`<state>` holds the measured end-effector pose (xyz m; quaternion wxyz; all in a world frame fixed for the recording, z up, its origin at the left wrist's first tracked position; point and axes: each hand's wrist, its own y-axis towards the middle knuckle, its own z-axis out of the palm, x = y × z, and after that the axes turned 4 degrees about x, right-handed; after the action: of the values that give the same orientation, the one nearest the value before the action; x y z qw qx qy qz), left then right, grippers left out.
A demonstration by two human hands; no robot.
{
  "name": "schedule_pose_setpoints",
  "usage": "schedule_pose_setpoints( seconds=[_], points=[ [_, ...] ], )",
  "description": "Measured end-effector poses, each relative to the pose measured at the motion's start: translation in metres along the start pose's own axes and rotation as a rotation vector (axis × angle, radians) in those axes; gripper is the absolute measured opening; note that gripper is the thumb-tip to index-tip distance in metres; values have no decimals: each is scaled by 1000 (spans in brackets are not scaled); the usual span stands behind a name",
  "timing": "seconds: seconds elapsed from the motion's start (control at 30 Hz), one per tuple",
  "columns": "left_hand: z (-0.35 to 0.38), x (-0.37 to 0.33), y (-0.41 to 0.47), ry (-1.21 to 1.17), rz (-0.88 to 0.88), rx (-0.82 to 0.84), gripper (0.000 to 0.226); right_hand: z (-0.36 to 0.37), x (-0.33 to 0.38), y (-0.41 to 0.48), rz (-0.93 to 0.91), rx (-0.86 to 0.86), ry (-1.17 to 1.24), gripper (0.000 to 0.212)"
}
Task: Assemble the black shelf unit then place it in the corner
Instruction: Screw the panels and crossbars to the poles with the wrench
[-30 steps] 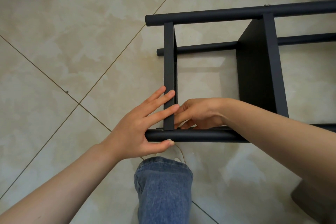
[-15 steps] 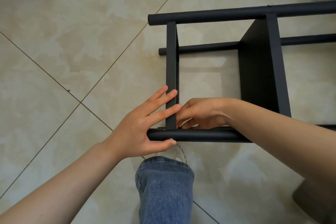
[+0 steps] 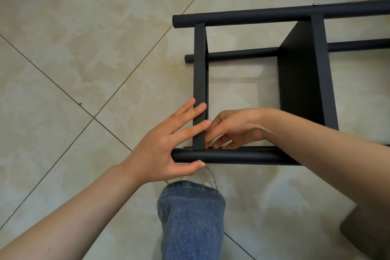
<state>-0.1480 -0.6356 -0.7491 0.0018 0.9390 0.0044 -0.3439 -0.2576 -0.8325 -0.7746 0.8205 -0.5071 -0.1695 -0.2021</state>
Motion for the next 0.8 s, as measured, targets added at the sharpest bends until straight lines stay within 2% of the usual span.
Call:
schedule_pose_setpoints(
  seconds=[0.13,0.27,0.33,0.8],
  points=[
    [0,-1,0,-9,-7,4,70,1,1,0,4,-6,-32,9],
    [0,0,-2,-3,0,3,70,5,-1,5,-24,-9,18,14],
    [1,1,-2,6,5,-3,70,4,-1,3,-22,10,44,10],
    [2,3,-1,5,5,0,70,1,6,0,9,26,-30,5]
  ],
)
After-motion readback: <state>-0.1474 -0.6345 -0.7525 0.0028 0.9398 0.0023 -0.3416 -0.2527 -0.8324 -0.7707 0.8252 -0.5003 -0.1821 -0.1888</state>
